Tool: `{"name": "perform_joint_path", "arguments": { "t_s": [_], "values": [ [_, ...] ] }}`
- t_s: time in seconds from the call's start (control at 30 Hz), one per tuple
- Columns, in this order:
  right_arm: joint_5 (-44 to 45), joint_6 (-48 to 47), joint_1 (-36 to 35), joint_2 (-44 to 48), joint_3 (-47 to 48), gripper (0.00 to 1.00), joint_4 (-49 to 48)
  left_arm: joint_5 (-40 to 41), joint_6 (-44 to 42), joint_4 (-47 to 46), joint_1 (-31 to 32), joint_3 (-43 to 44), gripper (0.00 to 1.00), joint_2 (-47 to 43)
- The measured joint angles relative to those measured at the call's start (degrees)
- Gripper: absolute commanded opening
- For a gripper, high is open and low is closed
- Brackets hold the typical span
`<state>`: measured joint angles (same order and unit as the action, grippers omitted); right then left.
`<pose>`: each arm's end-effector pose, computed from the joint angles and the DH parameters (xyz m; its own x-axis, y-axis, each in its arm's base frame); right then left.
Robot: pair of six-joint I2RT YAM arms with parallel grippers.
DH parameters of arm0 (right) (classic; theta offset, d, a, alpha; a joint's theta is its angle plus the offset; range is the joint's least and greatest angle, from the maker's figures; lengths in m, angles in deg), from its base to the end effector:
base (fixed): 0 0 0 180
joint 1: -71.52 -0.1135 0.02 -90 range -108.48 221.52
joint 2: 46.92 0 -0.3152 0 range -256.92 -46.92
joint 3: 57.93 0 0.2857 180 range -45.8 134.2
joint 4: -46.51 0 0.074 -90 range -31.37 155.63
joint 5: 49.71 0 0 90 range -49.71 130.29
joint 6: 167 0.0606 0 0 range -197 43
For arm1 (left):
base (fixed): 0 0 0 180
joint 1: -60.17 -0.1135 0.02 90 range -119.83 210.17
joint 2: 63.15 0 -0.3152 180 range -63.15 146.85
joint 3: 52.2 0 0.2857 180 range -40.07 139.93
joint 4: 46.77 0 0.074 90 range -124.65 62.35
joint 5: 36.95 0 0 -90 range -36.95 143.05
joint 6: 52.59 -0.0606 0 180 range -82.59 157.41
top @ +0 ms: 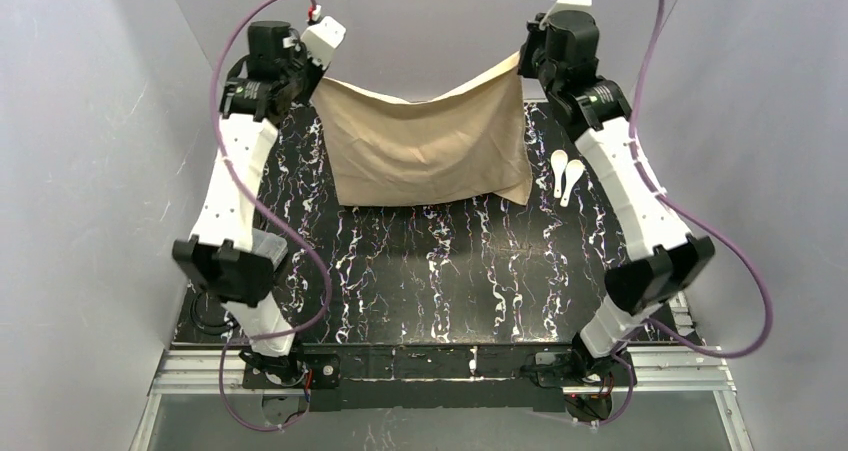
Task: Fold the napkin into a case and place the utensils inside
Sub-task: Flatten out the crumpled napkin at the center of the board.
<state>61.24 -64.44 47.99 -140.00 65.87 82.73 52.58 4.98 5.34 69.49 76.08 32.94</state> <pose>0.3869 0.1448 0.5617 -0.0959 0.1797 -0.9790 -0.0263 0.9828 0.1830 0.4161 -0.0688 0.5333 -0.1929 0.5751 -0.7950 0.3234 0.8022 0.5018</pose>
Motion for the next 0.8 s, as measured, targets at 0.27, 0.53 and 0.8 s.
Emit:
{"name": "perform_joint_path", "arguments": {
  "t_s": [0.27,0.53,0.8],
  "values": [
    [-4.4,-0.6,3.8,-13.0,12.8,0.01,-2.5,4.9,-2.3,-4.7,2.5,20.2,0.0,19.2],
    [-9.8,-0.3,5.2,-10.3,13.6,0.01,-10.8,8.2,-8.0,-22.7,6.0,15.4,0.0,13.8],
    [-12.9,1.3,5.1,13.4,-12.1,0.01,-14.9,4.4,-8.5,-32.9,5.8,-13.5,0.0,-15.6]
  ]
}}
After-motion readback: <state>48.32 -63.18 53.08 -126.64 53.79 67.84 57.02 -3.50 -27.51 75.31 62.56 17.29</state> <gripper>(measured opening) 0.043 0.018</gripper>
